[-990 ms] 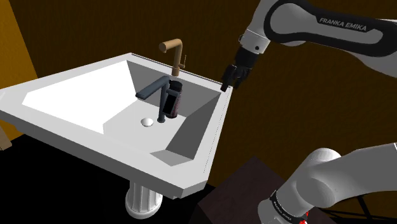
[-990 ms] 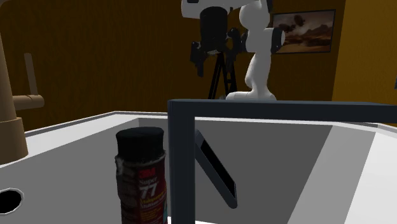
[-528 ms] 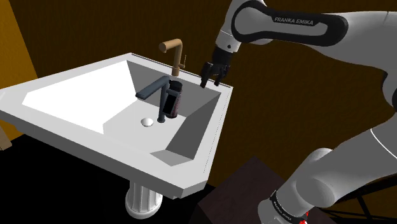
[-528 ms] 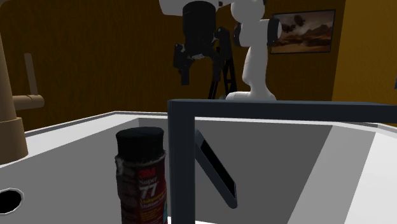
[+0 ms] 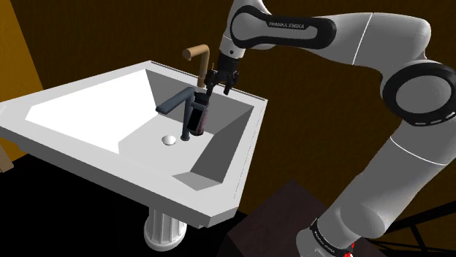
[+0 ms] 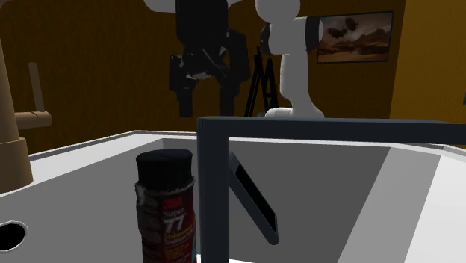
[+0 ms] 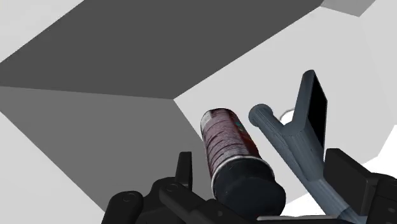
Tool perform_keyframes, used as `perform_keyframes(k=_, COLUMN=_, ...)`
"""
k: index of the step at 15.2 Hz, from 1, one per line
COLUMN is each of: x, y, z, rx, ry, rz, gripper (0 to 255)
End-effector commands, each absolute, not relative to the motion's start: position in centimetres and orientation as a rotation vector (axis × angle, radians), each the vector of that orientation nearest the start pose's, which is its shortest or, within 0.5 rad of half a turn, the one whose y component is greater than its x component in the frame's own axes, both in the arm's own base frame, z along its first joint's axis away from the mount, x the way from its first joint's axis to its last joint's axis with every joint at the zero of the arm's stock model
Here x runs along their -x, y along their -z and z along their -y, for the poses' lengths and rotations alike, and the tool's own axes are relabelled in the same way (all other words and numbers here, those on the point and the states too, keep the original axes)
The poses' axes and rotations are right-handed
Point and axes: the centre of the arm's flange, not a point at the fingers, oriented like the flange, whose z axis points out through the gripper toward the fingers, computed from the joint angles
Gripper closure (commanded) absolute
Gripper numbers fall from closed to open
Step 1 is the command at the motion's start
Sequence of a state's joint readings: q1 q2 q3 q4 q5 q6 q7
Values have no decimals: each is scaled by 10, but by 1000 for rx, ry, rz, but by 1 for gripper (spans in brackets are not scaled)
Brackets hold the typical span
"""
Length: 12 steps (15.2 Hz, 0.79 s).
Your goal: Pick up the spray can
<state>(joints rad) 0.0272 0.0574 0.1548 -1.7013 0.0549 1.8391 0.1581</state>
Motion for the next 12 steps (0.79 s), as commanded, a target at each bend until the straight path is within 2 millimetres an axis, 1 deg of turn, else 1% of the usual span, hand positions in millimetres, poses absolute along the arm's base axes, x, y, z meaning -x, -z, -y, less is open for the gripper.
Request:
perform_keyframes(k=1, x=-604, y=-546, z=-115, rx=3067, ry=102, rz=7, gripper=0)
perform_keyframes(k=3, x=-630, y=-539, z=-121, rx=3069, ry=98, rz=-1, gripper=0)
perform_keyframes(k=4, x=-636, y=-537, z=-123, rx=3070, ry=96, rz=-4, gripper=0)
perform_keyframes(k=12, x=-636, y=-497, z=-123, rx=3070, ry=96, rz=-4, gripper=0)
